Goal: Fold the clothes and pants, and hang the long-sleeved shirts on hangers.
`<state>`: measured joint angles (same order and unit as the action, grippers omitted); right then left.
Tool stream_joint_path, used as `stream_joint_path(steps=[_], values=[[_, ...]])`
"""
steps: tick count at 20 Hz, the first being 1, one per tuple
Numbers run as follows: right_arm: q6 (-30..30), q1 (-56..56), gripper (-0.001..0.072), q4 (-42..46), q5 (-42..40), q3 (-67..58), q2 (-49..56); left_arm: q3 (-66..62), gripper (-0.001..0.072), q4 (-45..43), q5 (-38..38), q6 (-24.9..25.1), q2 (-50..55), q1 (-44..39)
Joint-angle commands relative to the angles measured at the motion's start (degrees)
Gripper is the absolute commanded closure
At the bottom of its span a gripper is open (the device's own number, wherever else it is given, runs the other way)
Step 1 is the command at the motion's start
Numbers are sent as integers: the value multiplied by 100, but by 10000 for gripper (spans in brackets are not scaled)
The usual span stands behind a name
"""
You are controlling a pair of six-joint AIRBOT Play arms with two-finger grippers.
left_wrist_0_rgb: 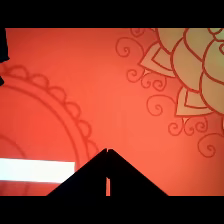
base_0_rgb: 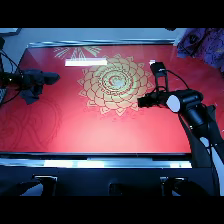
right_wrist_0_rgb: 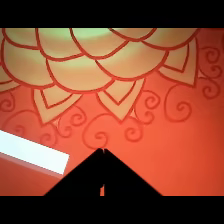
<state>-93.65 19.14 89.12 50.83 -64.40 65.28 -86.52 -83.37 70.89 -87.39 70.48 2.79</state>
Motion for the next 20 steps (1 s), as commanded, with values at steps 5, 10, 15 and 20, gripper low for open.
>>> stream_joint_path(steps=[5, 10, 15, 20], values=[[0, 4, 676, 4, 2, -4, -4, 2, 689, -2, -2, 0, -2, 0], [-2, 4, 676, 4, 4, -2, -4, 2, 689, -4, -50, -2, 11, 2], [-2, 4, 676, 4, 2, -2, -4, 7, 689, -2, -46, 0, 85, 0], [-2, 4, 676, 4, 2, -4, -4, 15, 607, -72, -74, -2, 236, 2]])
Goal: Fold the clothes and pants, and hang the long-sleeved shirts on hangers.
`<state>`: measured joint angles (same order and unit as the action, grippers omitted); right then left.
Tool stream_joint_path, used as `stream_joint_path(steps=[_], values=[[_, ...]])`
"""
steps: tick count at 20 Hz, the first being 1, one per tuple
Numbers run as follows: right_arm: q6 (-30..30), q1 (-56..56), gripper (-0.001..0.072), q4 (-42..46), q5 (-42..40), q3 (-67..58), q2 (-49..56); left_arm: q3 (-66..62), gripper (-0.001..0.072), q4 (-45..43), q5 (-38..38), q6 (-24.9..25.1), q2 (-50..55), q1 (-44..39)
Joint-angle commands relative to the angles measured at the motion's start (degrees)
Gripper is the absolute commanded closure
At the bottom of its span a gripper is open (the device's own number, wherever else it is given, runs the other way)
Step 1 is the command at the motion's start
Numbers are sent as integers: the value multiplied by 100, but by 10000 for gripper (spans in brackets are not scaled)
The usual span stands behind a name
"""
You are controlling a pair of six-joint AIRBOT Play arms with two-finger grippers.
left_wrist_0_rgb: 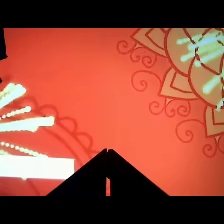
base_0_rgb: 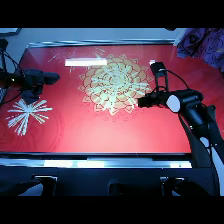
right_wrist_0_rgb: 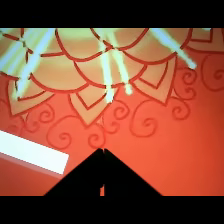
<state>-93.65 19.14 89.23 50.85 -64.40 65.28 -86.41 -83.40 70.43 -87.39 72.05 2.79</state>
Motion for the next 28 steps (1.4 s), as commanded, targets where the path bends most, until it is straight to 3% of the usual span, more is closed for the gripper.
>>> stream_joint_path(steps=[1, 2, 4, 7, 9, 13, 18, 19, 20, 21, 24, 26, 28], values=[[-2, 4, 676, -7, 0, -2, -4, 4, 188, -197, -109, -122, 151, 13], [-2, 4, 676, -7, 2, -4, -4, 7, -13, -461, -107, -645, 260, 33], [-2, 4, 676, -7, 2, -2, -4, 2, -13, -1311, -278, -1360, 599, 184], [0, 4, 676, -7, 2, -2, -4, -321, -13, -1447, -1128, -1893, 1373, 822], [0, 4, 676, -7, 0, -2, -4, -940, -13, -1447, -1497, -1937, 2181, 1178], [0, 4, 676, -7, 0, -2, -4, -2277, -13, -1429, -1504, -1937, 3998, 1576], [-2, 4, 676, -7, 0, -4, -4, -2892, -13, -1226, -1878, -1893, 5014, 1484], [-2, 4, 676, -7, 0, -2, -4, -2892, 76, -1213, -1904, -1895, 5069, 1443], [-2, 4, 676, -7, 2, -2, -4, -2892, 583, -1187, -1836, -1895, 5058, 1405], [0, 4, 676, -7, 0, -2, -4, -2894, 692, -1093, -1679, -1869, 4990, 1362], [-2, 4, 676, -7, 0, -2, -4, -2896, 695, -404, -1134, -1744, 4690, 1239], [-2, 4, 676, -7, 0, -4, -4, -2841, 697, 385, -706, -1163, 4398, 1040], [-2, 4, 676, -7, 0, -2, -4, -2546, 698, 774, -271, -905, 3939, 684]])
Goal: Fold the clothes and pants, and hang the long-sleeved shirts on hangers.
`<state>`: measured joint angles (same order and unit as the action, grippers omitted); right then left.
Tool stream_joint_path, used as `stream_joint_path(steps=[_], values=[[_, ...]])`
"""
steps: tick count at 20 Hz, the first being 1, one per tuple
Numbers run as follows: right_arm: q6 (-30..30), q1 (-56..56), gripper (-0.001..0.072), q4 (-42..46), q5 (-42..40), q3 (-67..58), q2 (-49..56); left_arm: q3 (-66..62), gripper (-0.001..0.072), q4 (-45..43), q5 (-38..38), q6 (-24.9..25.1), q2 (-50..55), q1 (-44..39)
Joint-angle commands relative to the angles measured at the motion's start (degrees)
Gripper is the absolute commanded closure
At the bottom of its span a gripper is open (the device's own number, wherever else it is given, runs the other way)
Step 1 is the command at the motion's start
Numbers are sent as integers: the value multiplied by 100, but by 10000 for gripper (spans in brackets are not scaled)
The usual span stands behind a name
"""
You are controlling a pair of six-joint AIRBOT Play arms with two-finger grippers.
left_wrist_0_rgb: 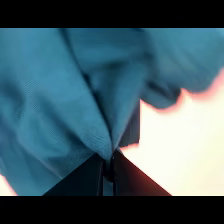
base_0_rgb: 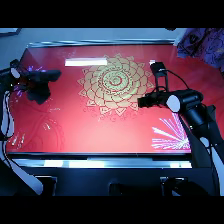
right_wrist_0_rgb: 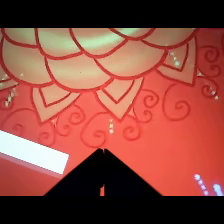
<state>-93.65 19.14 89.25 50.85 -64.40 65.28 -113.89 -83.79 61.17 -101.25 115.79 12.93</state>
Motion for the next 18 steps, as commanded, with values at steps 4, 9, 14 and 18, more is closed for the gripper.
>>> stream_joint_path(steps=[4, 9, 14, 18], values=[[-2, 4, 676, -9, 0, -2, -4, 1781, 697, 1515, 957, 450, -2065, -1497], [0, 4, 676, -9, 0, -2, -4, 3432, 695, 1845, 579, -595, -3711, -3563], [0, 4, 676, -9, 0, -2, -4, 3893, 692, 1823, -721, -1572, -3442, -5340], [0, 4, 676, -9, 0, -2, -4, 3788, 16, 1991, -656, -1930, -3285, -5257]])
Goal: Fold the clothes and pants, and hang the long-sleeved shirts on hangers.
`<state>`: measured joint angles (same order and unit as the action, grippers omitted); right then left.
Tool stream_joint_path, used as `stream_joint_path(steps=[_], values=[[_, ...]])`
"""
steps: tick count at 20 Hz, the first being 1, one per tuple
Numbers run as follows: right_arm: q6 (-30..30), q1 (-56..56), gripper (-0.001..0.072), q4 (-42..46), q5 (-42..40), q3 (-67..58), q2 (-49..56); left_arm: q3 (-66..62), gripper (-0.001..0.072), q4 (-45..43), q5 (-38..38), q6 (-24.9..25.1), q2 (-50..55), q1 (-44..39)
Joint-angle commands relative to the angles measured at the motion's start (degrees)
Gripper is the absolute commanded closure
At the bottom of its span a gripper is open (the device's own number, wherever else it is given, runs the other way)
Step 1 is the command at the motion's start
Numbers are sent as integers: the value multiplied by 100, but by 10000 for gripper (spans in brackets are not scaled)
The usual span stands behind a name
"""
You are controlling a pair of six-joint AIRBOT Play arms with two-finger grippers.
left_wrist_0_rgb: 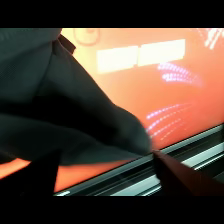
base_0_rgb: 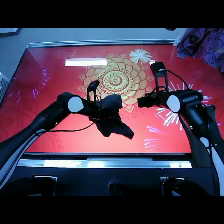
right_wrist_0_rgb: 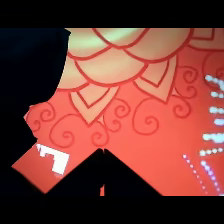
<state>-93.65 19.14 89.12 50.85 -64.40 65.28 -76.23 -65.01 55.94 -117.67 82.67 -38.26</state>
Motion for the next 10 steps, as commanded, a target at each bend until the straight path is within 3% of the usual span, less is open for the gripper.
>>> stream_joint_path(steps=[1, 5, 10], values=[[-2, 4, 676, 4, 0, -2, -4, -90, 16, 94, 107, -98, -66, 79], [-22, 4, 676, -26, 0, -4, -4, -514, 16, 13, 1021, 509, -614, 1300], [-20, 4, 676, -13, -186, -4, -4, -540, 27, 11, 1427, 988, -883, 2535]])
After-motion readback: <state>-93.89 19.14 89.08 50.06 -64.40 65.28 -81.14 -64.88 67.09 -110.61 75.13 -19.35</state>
